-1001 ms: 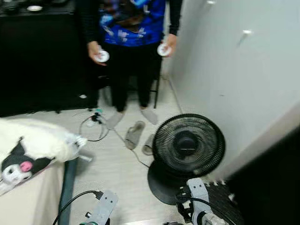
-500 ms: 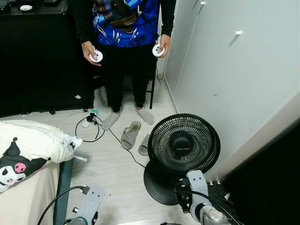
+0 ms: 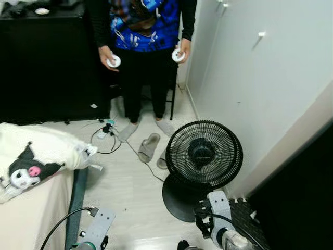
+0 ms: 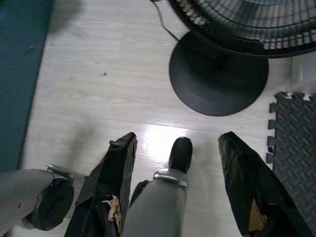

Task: Clean up the room

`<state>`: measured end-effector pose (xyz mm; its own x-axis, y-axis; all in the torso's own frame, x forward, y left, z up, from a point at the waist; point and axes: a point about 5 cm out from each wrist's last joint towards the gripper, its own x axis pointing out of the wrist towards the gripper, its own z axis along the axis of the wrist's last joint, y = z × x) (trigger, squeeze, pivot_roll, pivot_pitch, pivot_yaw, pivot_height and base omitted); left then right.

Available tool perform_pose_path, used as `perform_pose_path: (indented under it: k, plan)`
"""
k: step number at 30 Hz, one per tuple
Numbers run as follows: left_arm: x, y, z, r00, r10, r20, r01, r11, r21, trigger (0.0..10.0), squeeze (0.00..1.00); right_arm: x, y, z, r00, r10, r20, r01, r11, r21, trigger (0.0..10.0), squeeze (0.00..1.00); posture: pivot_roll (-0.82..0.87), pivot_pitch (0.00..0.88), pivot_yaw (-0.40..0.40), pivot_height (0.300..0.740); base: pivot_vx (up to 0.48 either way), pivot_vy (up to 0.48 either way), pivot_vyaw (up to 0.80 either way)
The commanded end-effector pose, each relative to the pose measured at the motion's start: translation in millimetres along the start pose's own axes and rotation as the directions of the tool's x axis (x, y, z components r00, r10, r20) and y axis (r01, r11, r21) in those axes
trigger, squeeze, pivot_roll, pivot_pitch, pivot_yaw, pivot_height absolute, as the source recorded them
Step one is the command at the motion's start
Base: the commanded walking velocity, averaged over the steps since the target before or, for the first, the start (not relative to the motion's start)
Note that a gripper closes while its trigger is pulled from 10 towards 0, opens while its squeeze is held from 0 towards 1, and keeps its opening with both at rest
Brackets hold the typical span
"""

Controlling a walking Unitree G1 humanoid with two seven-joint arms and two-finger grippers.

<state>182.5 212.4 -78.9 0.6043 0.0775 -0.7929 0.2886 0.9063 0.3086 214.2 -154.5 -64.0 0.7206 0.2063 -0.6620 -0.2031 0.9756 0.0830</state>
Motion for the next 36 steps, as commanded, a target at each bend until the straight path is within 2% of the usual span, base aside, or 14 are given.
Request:
perform_pose_path:
  k: [1, 13, 22, 36]
  plan:
    - [-1.9, -3.8, -9, 0.999, -0.015, -0.029, 0.015, 1.000, -0.010, 10.0, 0.00, -1.2, -0.1, -4, 1.000, -0.002, -0.011, 0.002, 1.000, 0.008, 10.0, 0.00, -0.06, 0.000, 0.020, 0.740, -0.435, 0.000, 0.00]
    - [-2.6, -5.5, -11, 0.999, -0.016, -0.030, 0.015, 1.000, -0.009, 10.0, 0.00, -2.3, 0.6, -8, 1.000, -0.003, -0.027, 0.003, 1.000, 0.003, 10.0, 0.00, -0.05, 0.000, 0.021, 0.740, -0.433, 0.000, 0.00]
    - [-0.7, -8.5, -4, 1.000, -0.018, -0.014, 0.018, 1.000, -0.008, 10.0, 0.00, -2.4, 1.2, -9, 0.999, 0.001, -0.036, 0.000, 1.000, 0.006, 10.0, 0.00, -0.05, 0.000, 0.021, 0.740, -0.389, 0.000, 0.00]
    - [-0.7, -10.2, -3, 1.000, -0.020, -0.006, 0.020, 1.000, -0.011, 10.0, 0.00, -1.8, 0.4, -8, 0.999, -0.001, -0.036, 0.002, 1.000, 0.022, 10.0, 0.00, -0.05, 0.000, 0.019, 0.740, 0.000, 0.000, -0.80]
